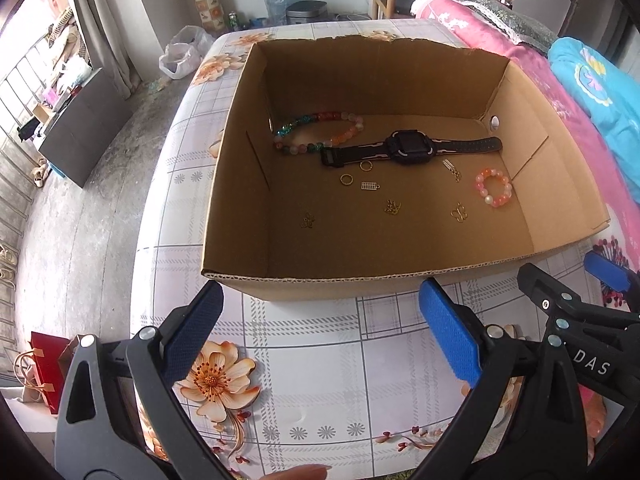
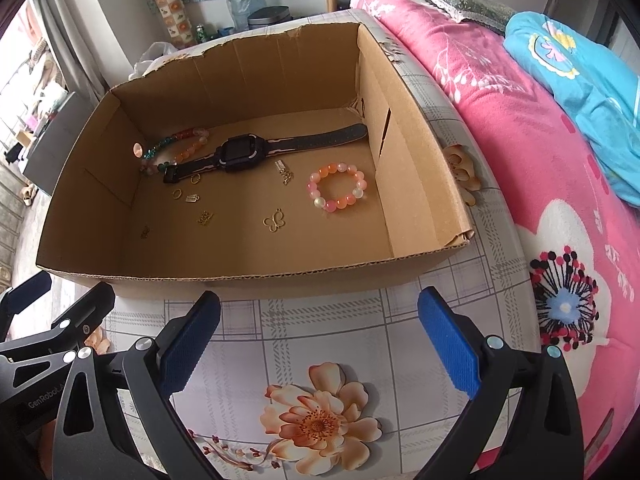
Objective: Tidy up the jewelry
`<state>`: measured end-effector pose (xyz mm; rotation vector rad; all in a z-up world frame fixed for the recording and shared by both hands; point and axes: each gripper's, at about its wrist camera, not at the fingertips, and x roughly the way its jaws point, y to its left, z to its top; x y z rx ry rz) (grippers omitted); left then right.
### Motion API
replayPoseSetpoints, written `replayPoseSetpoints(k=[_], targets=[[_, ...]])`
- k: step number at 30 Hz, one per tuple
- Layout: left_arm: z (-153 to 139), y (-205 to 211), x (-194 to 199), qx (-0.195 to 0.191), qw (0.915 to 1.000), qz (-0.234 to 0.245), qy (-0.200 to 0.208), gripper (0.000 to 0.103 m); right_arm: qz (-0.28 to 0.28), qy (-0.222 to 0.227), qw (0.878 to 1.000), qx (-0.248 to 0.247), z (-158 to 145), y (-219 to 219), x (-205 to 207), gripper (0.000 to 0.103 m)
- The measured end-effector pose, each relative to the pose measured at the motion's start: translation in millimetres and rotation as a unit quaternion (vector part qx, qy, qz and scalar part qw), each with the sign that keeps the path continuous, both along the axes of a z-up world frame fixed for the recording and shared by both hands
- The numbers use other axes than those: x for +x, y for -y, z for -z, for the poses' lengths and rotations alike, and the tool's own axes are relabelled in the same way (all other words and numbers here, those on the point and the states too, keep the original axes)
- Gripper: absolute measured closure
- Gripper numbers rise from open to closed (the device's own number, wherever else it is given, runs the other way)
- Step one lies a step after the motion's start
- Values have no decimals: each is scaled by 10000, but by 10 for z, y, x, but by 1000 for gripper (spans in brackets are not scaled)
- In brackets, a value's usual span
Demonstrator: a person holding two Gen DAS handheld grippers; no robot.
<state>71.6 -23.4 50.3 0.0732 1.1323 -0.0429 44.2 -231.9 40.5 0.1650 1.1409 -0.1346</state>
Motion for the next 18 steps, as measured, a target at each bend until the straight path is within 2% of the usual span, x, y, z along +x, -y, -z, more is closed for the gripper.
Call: replayPoseSetpoints(k=[18], targets=[[8, 7, -4, 33, 10000, 2, 21, 8, 26, 9, 10000, -2, 1, 6, -19, 7]])
